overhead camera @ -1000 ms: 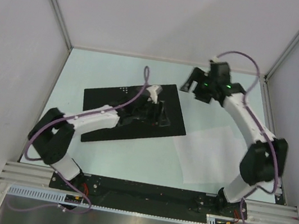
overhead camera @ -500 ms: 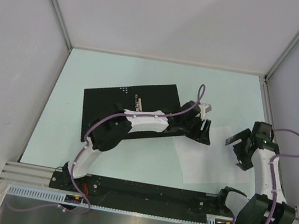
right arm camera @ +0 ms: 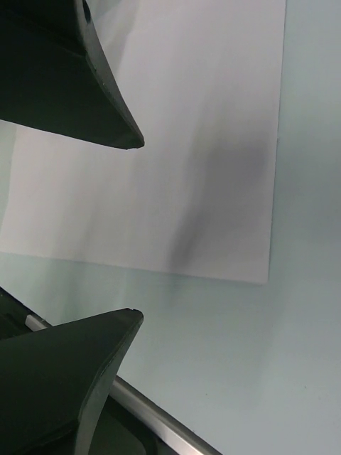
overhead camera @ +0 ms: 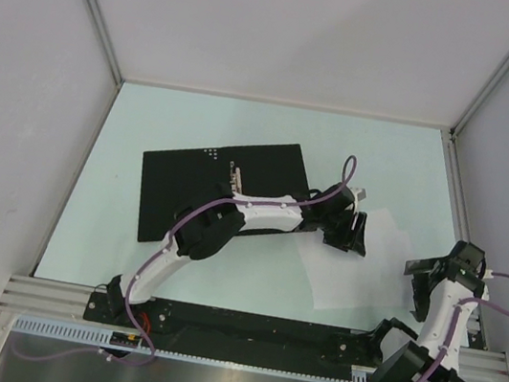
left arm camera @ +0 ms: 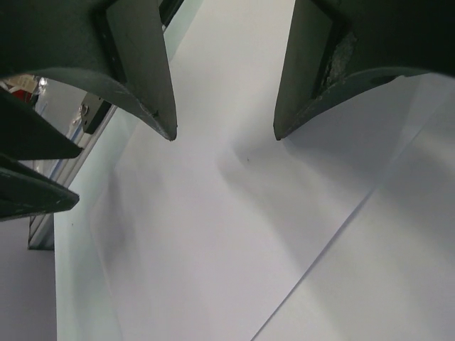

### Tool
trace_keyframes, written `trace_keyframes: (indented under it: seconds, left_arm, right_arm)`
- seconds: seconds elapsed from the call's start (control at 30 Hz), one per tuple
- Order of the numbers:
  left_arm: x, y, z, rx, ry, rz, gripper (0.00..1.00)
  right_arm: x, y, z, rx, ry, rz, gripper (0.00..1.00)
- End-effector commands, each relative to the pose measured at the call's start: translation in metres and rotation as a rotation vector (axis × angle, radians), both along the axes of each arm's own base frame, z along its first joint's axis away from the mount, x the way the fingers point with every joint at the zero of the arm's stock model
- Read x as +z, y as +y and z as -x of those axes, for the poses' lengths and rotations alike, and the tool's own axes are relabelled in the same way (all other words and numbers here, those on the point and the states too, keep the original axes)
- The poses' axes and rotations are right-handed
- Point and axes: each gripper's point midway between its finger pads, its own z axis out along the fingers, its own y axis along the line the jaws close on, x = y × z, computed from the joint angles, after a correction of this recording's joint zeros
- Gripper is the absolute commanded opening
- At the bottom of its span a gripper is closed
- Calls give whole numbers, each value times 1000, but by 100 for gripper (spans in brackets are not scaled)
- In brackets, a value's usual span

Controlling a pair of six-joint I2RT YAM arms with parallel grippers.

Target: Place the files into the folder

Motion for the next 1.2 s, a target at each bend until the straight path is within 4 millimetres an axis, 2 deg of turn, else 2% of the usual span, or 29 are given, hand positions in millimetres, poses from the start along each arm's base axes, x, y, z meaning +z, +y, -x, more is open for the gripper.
trace_keyframes:
  seconds: [0.0, 0.17, 0.2, 0.47, 0.5, 0.57, 0.7, 0.83, 0.97, 1.17]
  left_arm:
    - [-30, 5, -8, 86, 53, -89, 64]
    - [-34, -1, -7, 87, 84, -76, 64]
    - [-35, -2, -7, 86, 87, -75, 63]
    - [-41, -13, -5, 81, 130, -48, 63]
    - [-40, -14, -6, 81, 128, -45, 63]
    - [-41, -16, -7, 78, 127, -45, 63]
    - [-43, -18, -5, 63, 134, -46, 63]
    - [-47, -18, -4, 56, 138, -50, 63]
    - [-49, -18, -4, 56, 139, -53, 63]
    - [-49, -18, -5, 51, 136, -52, 63]
  right_arm:
    - [-10, -7, 1, -66, 7, -19, 100]
    - [-33, -3, -4, -37, -3, -62, 100]
    - [-35, -2, -13, -15, -43, -71, 100]
    - [-42, 17, -36, 115, -176, -151, 100]
    - [-39, 20, -44, 150, -220, -165, 100]
    - [-37, 23, -48, 174, -242, -174, 100]
    - [-20, 33, -58, 232, -338, -190, 100]
    - [7, 36, -66, 287, -440, -120, 100]
    - [12, 48, -65, 332, -428, -119, 100]
    - [20, 59, -73, 378, -448, -128, 99]
